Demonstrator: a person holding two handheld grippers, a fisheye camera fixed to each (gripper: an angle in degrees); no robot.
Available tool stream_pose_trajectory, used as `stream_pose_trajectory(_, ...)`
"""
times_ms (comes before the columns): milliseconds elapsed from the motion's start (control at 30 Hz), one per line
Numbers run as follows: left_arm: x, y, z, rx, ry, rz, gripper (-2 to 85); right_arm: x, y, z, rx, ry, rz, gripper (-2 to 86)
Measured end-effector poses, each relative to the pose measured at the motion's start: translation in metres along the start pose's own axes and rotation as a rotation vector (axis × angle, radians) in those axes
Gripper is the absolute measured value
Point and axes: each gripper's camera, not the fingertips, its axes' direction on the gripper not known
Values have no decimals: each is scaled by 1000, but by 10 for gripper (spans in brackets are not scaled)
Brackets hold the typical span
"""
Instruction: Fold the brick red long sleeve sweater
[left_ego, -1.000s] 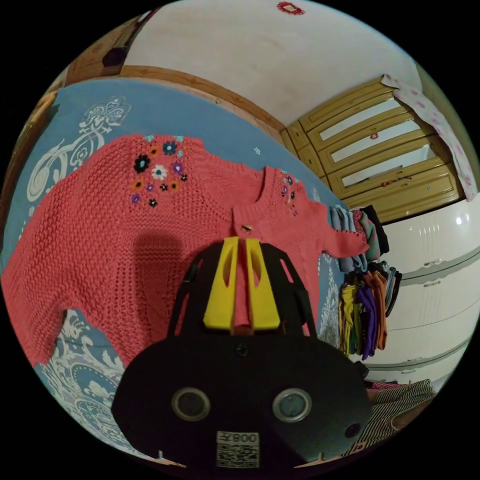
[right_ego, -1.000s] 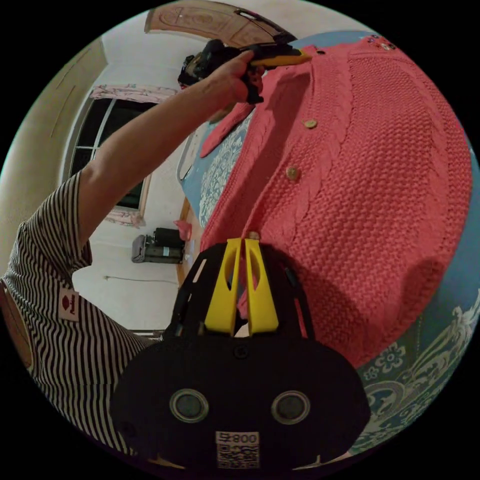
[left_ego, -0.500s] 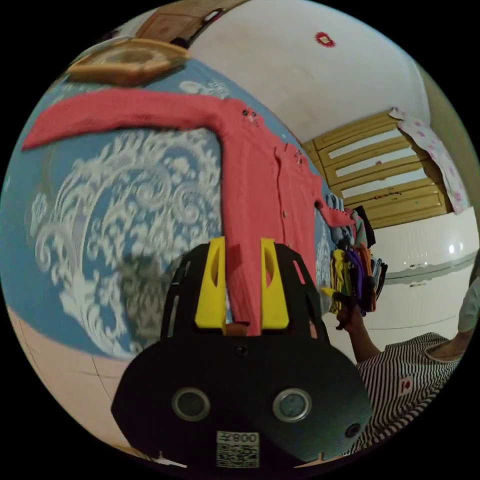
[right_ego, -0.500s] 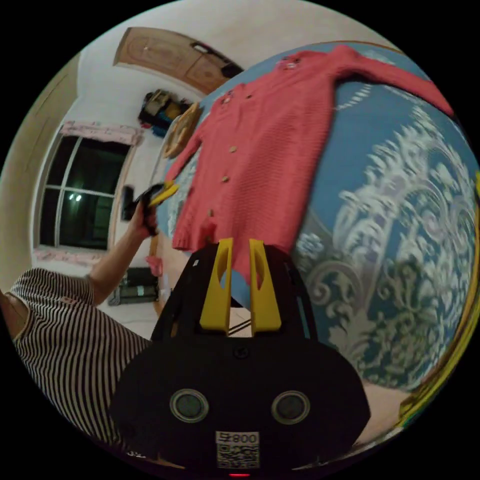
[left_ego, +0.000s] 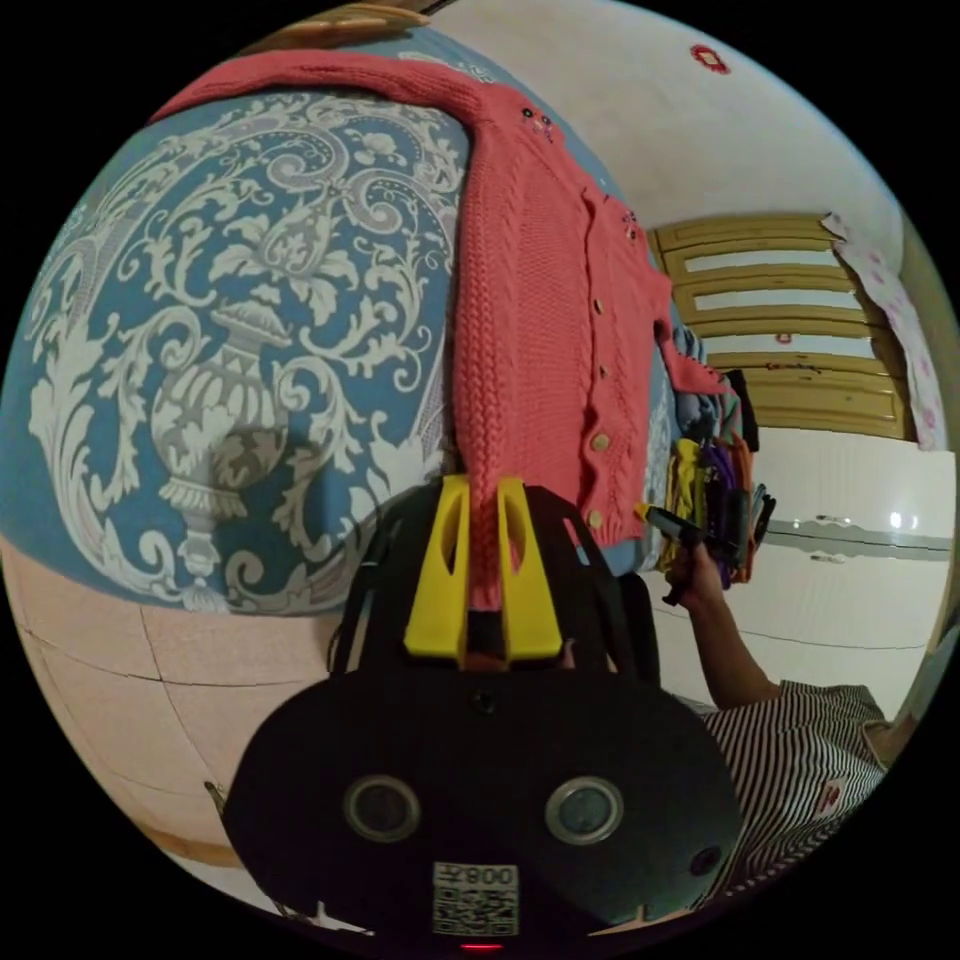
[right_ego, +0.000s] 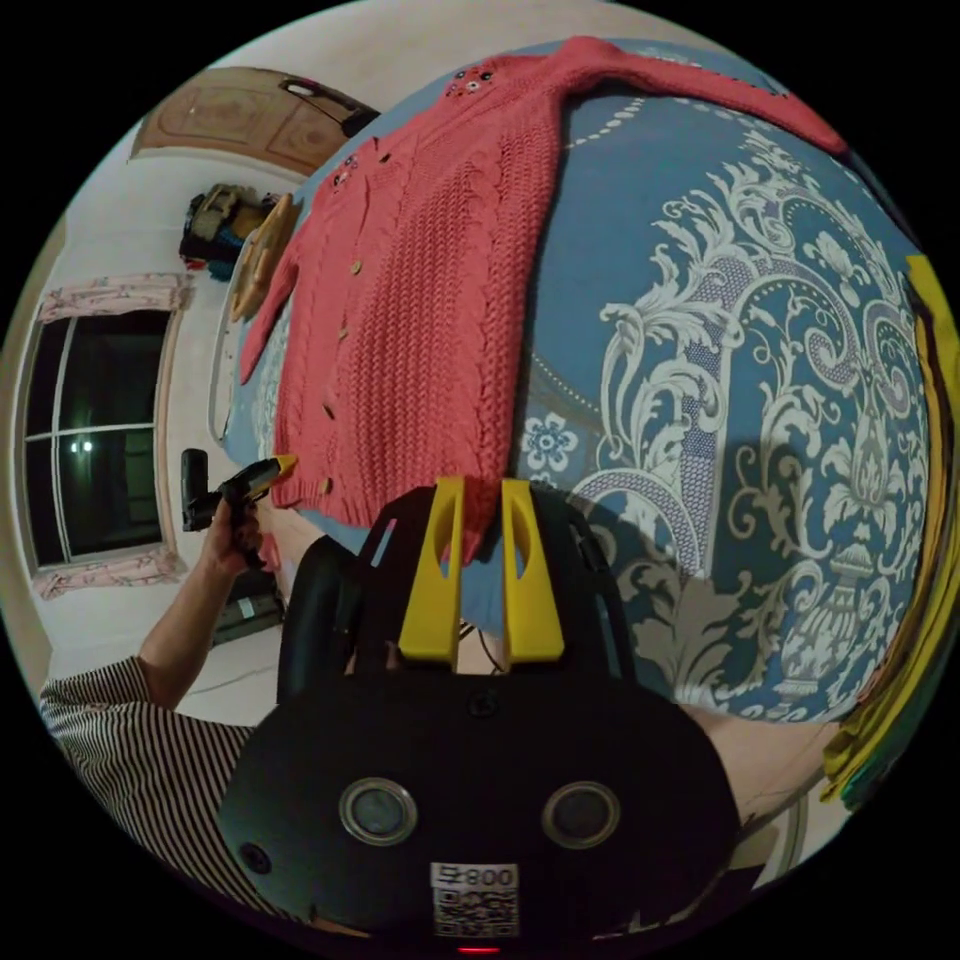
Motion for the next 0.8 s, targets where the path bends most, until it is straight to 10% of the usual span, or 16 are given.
stream_pose_trajectory(800,20,225,-102,55,-25,5,48,67,7,-129,54,83,14,23)
